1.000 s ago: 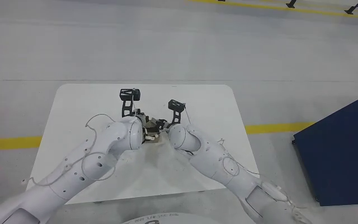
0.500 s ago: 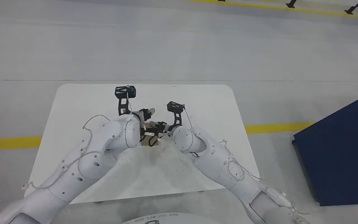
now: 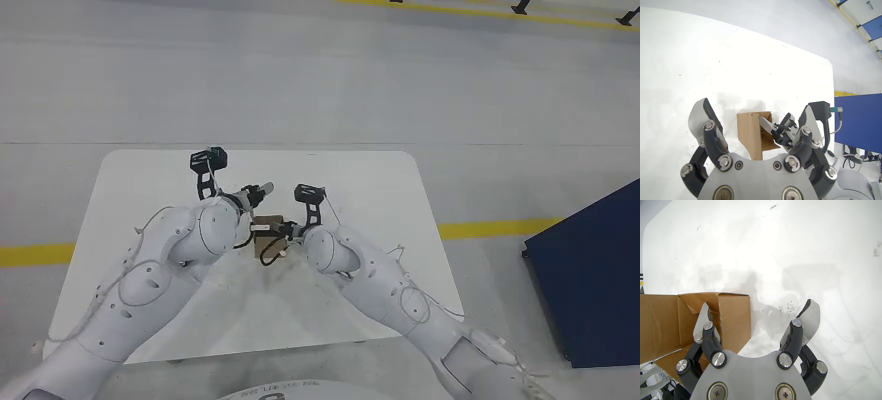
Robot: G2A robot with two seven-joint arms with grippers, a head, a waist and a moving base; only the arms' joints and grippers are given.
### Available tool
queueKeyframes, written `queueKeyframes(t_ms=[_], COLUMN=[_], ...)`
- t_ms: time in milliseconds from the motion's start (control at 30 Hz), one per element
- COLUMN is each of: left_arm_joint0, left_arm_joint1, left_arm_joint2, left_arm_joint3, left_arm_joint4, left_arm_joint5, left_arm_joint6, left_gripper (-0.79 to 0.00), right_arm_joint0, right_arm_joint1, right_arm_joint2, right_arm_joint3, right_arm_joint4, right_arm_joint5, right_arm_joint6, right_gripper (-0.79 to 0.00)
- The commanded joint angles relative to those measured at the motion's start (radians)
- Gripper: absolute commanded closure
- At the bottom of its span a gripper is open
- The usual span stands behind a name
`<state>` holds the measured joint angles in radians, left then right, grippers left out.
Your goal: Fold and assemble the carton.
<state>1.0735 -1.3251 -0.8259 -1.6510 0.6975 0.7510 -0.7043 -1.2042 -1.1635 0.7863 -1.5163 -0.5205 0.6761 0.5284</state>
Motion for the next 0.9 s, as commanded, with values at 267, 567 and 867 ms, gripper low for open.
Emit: queueKeyframes(t_ms=[267, 567, 867], left_arm_joint0=[0.019, -0.004, -0.116], left_arm_joint1=[-0.003, -0.037, -0.050], left_arm_joint2=[-0.073, -0.216, -0.304], left_arm_joint3=[-0.025, 0.068, 0.324], left_arm_joint4=[-0.082, -0.549, -0.957], left_arm_joint5=[-0.029, -0.100, -0.146], left_arm_joint6=[0.022, 0.005, -0.247], left_gripper=[-0.785, -0.785, -0.785], right_arm_joint0=[-0.053, -0.213, -0.260], right_arm_joint1=[-0.007, 0.034, 0.053], right_arm_joint2=[0.055, 0.207, 0.234], right_arm_joint3=[-0.034, -0.113, -0.153], right_arm_joint4=[0.058, 0.111, -0.010], right_arm_joint5=[-0.104, -0.437, -0.472], right_arm_joint6=[-0.092, -0.136, -0.061], right_gripper=[-0.785, -0.785, -0.785])
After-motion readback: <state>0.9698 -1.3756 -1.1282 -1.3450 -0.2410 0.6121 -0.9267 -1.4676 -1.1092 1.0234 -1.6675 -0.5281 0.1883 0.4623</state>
